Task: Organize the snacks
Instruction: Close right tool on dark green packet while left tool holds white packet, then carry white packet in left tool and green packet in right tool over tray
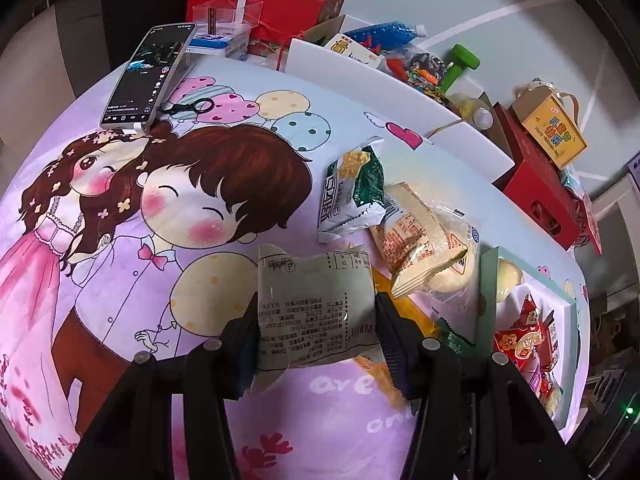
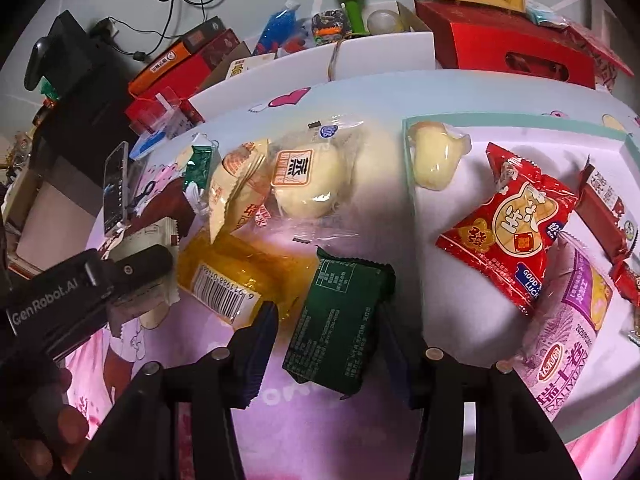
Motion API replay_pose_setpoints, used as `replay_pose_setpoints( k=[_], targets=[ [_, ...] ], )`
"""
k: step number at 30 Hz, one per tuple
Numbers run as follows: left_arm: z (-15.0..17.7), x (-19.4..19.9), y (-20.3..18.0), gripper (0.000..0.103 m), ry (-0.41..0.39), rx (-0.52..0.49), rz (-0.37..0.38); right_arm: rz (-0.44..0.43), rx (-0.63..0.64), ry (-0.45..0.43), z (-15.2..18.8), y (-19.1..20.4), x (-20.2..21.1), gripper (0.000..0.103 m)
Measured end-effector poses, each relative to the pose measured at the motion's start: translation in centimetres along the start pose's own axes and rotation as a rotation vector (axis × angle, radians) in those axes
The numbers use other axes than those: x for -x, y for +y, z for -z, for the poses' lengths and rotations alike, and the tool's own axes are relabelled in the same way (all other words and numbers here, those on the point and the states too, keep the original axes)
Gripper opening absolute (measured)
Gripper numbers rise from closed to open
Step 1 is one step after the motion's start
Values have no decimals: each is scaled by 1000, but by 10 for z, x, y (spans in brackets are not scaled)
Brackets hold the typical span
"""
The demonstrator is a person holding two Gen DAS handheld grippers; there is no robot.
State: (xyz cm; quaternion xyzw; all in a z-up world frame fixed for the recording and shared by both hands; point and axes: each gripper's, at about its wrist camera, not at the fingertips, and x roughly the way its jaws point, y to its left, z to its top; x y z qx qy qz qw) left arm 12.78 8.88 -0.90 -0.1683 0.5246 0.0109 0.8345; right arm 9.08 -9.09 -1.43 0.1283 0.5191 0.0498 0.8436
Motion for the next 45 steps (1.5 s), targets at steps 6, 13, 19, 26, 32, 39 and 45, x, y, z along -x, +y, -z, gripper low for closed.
replay_pose_setpoints(
  k=[6,13,19,26,32,39,45],
  targets=[
    [1,0,0,55,2,-1,4,50,24,11,2,4,-8,50],
    [1,-1,0,55,9,-1,-1,90,72,1,3,9,-12,49],
    [1,2,1,55,4,-4,-4,91,84,-18,5,10,-9,45],
    [0,7,2,55,-8,-4,-7,75,94,-40,6,11,1,45],
    [0,17,-1,55,-32,-17,-5,54,97,-69,4,12,15,45],
    [1,24,-5,55,-51,-35,-11,43,88,-94,4,10,28,45],
    [3,28,-15,55,-60,-65,-15,26,75,-100,2,4,33,45]
  ],
)
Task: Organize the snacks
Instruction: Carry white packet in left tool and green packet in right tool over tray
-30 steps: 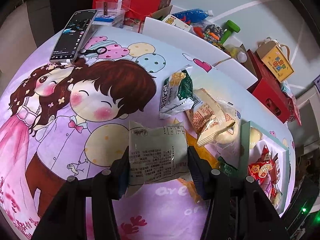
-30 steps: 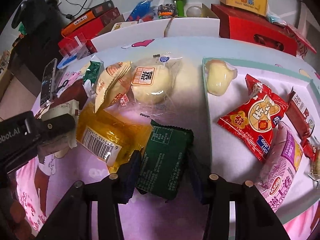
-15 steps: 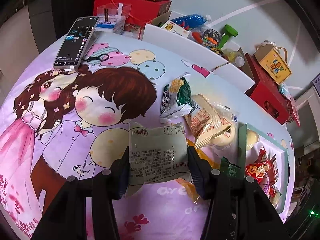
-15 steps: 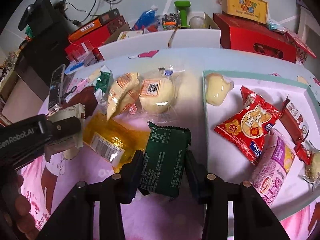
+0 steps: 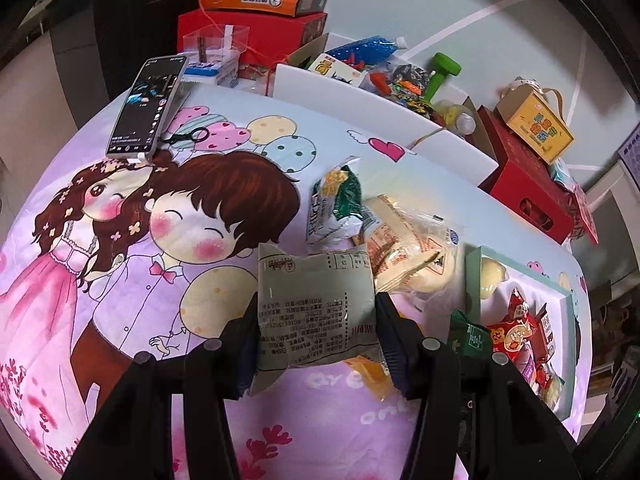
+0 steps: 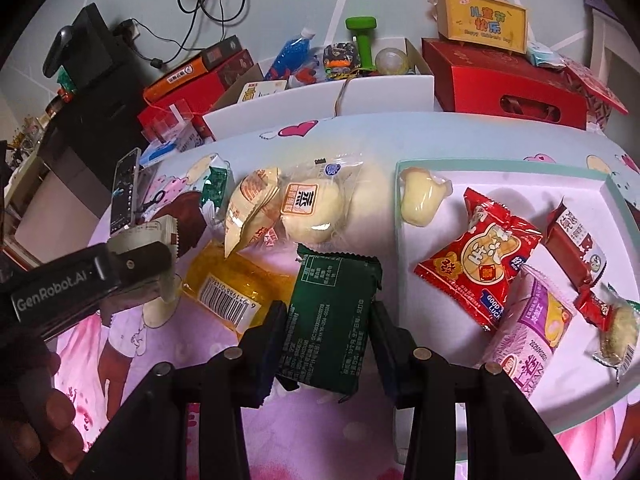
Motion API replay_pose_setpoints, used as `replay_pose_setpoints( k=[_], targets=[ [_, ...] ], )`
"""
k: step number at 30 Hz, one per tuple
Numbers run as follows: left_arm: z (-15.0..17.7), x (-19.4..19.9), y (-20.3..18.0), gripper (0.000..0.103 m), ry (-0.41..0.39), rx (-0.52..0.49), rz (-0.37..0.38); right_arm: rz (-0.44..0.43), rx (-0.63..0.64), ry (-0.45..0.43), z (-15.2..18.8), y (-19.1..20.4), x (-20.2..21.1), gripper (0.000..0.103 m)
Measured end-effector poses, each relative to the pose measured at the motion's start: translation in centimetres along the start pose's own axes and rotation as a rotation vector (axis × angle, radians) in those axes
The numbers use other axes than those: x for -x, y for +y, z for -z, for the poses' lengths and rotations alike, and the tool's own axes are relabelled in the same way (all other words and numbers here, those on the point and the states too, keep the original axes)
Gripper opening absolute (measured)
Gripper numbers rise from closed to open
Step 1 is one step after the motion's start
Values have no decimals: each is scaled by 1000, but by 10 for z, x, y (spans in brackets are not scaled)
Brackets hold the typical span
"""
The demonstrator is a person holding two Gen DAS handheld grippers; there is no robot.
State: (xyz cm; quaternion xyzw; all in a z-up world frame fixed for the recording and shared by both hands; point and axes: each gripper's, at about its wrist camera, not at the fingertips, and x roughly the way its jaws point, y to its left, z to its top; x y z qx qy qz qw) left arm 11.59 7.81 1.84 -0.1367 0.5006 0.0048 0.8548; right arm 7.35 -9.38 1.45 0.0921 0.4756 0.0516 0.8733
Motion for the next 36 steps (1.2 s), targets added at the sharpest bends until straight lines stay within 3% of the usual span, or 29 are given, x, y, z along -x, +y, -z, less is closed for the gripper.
replay_pose_setpoints(
  k=[13,17,36],
  targets=[
    [6,0,-37,55,4,-93,12,18,-102,-57,-13,-43,24,45],
    [9,1,-51,55,18,-120,48,33,-144,-80,-17,-61,33,45],
    [32,-3,-173,55,45,-390,159,108,-394,-177,-20,-178,73,45]
  ],
)
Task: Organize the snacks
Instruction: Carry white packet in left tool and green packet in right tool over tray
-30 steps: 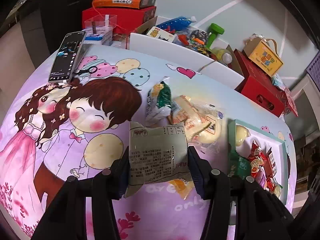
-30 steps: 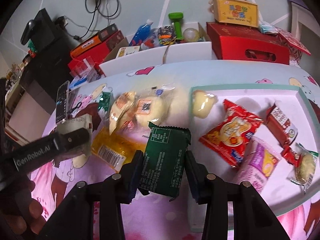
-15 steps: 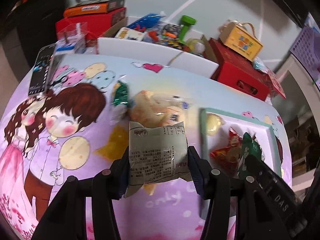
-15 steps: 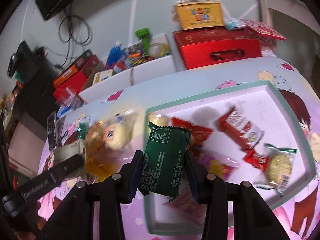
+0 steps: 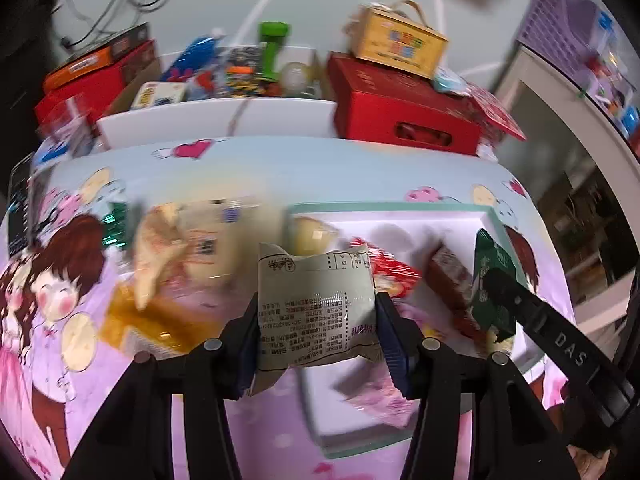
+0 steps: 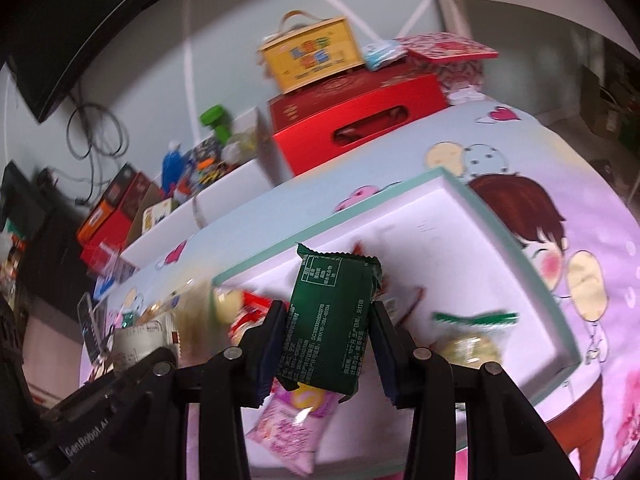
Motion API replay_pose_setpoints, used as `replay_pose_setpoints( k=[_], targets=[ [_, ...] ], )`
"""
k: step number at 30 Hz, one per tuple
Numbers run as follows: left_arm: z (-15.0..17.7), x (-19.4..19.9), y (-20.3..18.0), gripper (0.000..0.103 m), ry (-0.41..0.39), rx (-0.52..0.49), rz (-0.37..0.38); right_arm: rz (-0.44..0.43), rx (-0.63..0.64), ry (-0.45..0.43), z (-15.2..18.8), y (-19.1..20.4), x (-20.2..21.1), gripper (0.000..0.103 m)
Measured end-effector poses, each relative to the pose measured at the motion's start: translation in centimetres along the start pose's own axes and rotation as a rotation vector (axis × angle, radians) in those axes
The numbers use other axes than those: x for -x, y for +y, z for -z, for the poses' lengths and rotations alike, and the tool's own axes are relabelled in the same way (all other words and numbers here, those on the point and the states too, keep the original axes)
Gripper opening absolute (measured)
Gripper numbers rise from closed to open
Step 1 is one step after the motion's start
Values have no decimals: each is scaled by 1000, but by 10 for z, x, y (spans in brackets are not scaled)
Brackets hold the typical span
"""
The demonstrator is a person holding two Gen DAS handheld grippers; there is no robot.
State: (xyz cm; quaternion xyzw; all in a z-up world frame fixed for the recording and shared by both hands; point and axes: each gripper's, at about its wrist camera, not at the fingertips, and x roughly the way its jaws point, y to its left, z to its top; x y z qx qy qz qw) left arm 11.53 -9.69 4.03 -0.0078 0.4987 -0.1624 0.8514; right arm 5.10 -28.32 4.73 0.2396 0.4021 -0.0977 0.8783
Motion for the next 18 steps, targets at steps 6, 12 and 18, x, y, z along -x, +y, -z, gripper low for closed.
replay_pose_setpoints(
  k=[6,12,18],
  targets=[
    [0,-13,-42,55,19,-79,34,62,-68,-32,-10,-39,8,45],
    [-3,-26,-68,55,40,-122,51,86,-137,-51,-16,-72,9,45],
    [-7,-42,-90,55,58,-169,45,77,-156,-49,-16,-80,2,45]
  ],
)
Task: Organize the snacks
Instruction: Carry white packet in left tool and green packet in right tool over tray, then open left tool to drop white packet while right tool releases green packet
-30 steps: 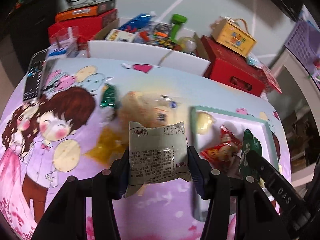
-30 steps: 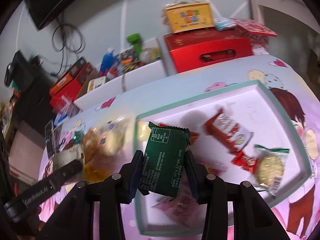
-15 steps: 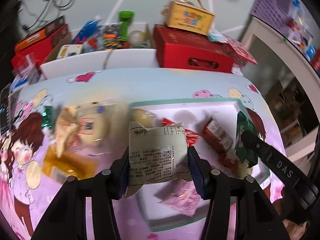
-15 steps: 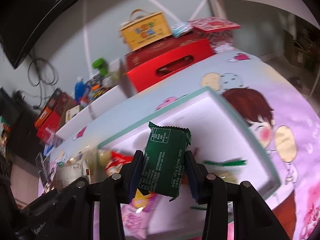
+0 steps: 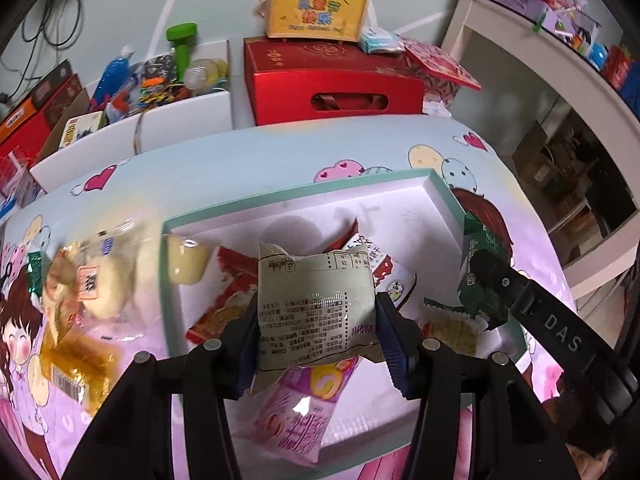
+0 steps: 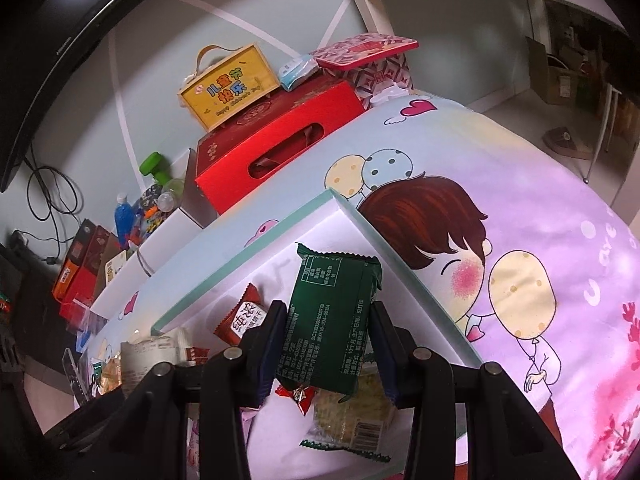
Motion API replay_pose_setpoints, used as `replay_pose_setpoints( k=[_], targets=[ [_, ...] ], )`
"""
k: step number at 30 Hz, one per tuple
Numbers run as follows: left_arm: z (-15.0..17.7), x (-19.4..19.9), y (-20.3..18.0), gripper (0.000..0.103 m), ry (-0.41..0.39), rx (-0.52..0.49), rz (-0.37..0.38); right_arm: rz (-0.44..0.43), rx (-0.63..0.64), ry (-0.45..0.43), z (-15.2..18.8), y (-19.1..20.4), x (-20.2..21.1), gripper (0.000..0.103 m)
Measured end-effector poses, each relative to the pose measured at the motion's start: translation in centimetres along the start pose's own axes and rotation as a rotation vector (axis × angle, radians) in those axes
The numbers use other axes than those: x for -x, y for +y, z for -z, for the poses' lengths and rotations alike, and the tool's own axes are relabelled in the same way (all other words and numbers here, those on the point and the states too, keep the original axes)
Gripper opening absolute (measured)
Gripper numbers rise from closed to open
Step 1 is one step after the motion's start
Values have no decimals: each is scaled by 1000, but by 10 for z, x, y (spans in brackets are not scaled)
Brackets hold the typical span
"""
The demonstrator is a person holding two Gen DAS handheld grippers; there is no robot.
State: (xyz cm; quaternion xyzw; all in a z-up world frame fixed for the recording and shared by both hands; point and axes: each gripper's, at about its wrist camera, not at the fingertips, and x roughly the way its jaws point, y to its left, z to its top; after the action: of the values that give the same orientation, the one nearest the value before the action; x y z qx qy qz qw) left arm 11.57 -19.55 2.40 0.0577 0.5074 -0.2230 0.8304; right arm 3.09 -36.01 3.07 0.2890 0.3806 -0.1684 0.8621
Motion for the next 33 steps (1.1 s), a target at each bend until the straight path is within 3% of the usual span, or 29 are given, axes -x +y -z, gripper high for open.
replay_pose_setpoints(
  k=[10,14,25,29,33],
  targets=[
    [-2,-15,-2,58,34,26,5,7,2,12,1,-1,-5,45],
    [-2,-8,2,65,18,41,8,-6,13,3,0,1,-3,45],
    [3,18,26,68,-23,113,14,23,46,29,2,8,-7,45],
    [9,20,41,74,-26,148,-6,63,87,53,7,17,-12,65],
    [13,18,53,78,-23,175,-19,80,117,52,12,24,-11,72]
  ],
)
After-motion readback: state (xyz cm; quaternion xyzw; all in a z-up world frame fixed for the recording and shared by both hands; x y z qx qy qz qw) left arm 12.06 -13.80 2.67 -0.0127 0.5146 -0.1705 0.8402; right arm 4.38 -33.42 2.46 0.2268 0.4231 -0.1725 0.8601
